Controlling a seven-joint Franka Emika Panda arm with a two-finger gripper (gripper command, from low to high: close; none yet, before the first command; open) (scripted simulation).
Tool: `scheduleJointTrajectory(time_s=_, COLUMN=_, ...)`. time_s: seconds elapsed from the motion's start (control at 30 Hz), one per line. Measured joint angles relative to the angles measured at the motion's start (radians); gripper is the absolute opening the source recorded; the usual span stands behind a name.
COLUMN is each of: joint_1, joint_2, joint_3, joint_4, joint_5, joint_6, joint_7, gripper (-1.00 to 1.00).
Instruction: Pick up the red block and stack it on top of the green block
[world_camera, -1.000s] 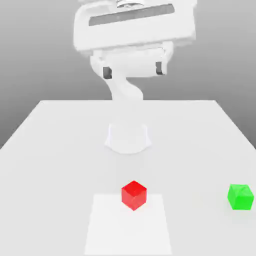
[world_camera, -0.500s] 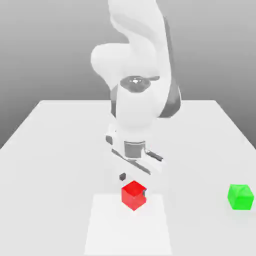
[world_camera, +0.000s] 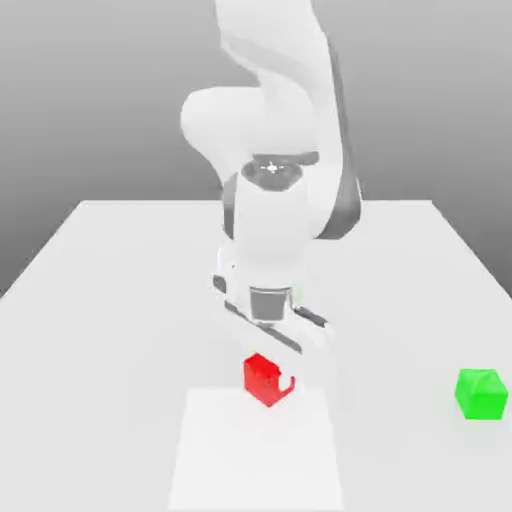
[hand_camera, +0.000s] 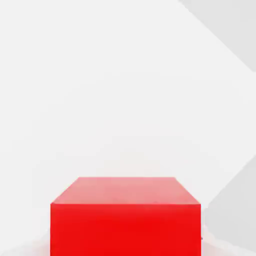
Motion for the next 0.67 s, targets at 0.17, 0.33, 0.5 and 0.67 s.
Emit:
scheduleJointTrajectory(time_s=0.17, joint_1=0.167, joint_2=0.002, joint_3=0.099, joint_4=0.118, joint_5=-0.021, joint_6=-0.116, joint_7=-0.091, gripper=-1.0)
scheduleJointTrajectory(time_s=0.33, joint_1=0.391, joint_2=0.083, joint_3=0.211, joint_4=0.297, joint_5=-0.058, joint_6=-0.218, joint_7=-0.214, gripper=-1.0)
scheduleJointTrajectory(time_s=0.5, joint_1=0.479, joint_2=0.226, joint_3=0.219, joint_4=0.382, joint_5=-0.156, joint_6=-0.17, joint_7=-0.208, gripper=-1.0)
scheduleJointTrajectory(time_s=0.67, joint_1=0.504, joint_2=0.293, joint_3=0.184, joint_4=0.389, joint_5=-0.213, joint_6=-0.112, joint_7=-0.168, gripper=1.0)
